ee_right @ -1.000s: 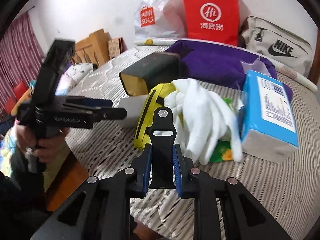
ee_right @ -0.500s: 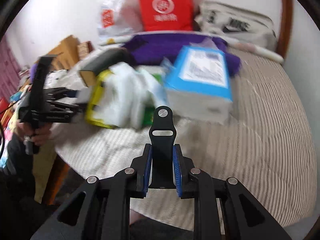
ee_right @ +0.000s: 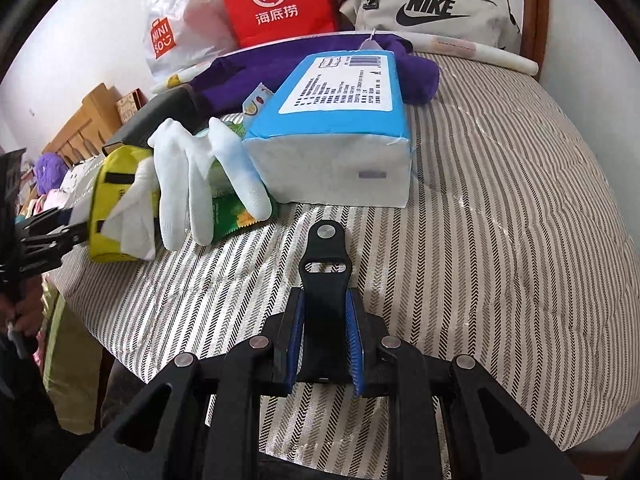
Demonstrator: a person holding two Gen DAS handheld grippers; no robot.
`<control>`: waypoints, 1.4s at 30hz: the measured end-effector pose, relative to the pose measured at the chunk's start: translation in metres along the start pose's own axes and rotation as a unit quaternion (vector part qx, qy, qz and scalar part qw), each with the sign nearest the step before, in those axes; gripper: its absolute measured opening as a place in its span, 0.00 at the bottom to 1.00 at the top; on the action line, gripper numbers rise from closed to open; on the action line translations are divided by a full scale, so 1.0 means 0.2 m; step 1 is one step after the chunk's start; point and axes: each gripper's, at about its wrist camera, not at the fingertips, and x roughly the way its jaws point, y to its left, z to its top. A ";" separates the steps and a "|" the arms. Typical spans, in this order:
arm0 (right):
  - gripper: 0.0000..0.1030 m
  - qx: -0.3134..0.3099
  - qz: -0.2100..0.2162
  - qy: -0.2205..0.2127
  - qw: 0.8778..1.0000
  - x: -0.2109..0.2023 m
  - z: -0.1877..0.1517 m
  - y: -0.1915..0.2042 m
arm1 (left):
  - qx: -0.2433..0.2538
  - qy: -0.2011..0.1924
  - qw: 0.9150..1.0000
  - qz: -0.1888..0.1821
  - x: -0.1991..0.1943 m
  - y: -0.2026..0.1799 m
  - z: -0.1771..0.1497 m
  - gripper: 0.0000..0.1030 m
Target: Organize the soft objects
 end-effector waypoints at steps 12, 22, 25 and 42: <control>0.20 -0.018 -0.022 -0.023 0.999 0.00 -0.02 0.04 | -0.020 0.015 0.999 0.048 0.05 0.03 -0.05 0.60; 0.20 -0.006 -0.009 -0.020 1.000 -0.03 -0.02 0.02 | -0.051 -0.032 0.997 0.058 -0.15 0.10 0.01 0.58; 0.20 -0.008 -0.007 -0.021 1.000 -0.04 -0.01 0.03 | -0.051 -0.042 0.997 0.043 -0.18 0.08 0.03 0.58; 0.20 -0.009 -0.013 -0.022 1.000 -0.08 0.02 0.02 | -0.045 0.003 0.996 0.076 -0.10 0.09 0.03 0.58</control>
